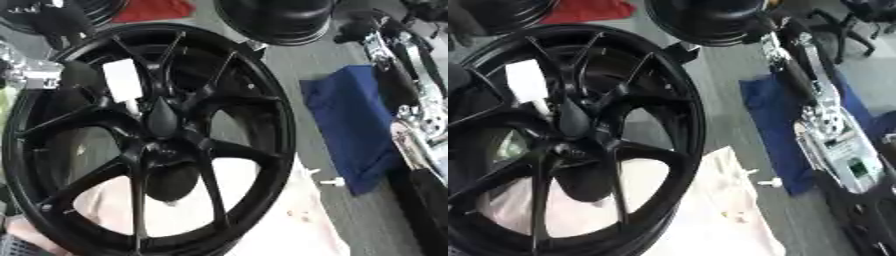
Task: Pull the pin out of the wheel hub.
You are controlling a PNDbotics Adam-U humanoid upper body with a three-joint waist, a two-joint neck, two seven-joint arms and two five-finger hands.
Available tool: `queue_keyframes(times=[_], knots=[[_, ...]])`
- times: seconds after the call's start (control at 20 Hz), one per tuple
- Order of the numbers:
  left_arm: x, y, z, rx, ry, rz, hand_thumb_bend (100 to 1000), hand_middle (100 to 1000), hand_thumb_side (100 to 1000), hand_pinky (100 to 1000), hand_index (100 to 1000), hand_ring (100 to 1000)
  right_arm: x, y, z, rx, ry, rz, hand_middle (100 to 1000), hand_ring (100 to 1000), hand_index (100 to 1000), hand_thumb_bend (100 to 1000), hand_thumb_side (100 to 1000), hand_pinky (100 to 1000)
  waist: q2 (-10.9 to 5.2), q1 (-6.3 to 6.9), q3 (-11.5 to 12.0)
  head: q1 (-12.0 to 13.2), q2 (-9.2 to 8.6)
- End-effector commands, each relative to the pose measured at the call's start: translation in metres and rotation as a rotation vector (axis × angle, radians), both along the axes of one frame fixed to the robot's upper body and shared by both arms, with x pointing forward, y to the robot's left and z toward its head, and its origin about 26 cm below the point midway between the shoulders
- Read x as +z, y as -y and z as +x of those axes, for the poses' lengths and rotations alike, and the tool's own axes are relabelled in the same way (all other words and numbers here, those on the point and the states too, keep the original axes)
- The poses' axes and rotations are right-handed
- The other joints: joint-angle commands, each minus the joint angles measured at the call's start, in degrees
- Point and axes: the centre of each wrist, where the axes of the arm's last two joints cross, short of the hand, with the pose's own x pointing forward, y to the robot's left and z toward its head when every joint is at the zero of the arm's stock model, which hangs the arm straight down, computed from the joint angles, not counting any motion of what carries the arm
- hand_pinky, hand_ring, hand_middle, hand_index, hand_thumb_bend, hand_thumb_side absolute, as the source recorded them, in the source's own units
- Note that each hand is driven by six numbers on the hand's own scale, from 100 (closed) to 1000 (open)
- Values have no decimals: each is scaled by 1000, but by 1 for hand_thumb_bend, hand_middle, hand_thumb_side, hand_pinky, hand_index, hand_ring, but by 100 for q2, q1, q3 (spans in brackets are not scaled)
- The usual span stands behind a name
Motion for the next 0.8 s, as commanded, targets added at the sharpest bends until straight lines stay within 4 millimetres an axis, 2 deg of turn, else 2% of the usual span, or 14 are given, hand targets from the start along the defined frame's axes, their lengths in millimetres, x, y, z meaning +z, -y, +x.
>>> queue_keyframes(times=[0.05, 0.2, 0.45, 0.5, 0.8], knots=[[10, 2, 2, 5, -4, 1, 478, 725, 632, 850, 872, 736, 10, -2, -1, 21, 28, -13, 642, 691, 774, 100, 632, 975, -111, 30, -32, 1, -97], [8, 4, 7, -7, -40, 17, 540, 744, 592, 871, 891, 752, 10, -2, -1, 26, 27, -10, 643, 691, 774, 100, 636, 976, -94, 49, -71, -11, -107], [8, 4, 10, -11, -60, 25, 540, 744, 592, 871, 891, 752, 10, -3, -1, 28, 26, -9, 643, 691, 774, 100, 636, 976, -90, 56, -86, -14, -109], [7, 3, 12, 1, -64, 22, 658, 762, 529, 898, 907, 776, 11, -4, 0, 33, 27, -8, 643, 692, 774, 100, 643, 978, -67, 73, -117, -9, -129], [-3, 2, 25, 139, -56, 8, 660, 752, 548, 881, 886, 771, 11, -7, 1, 50, 21, -7, 644, 692, 775, 100, 658, 980, 41, 105, -182, 39, -148]])
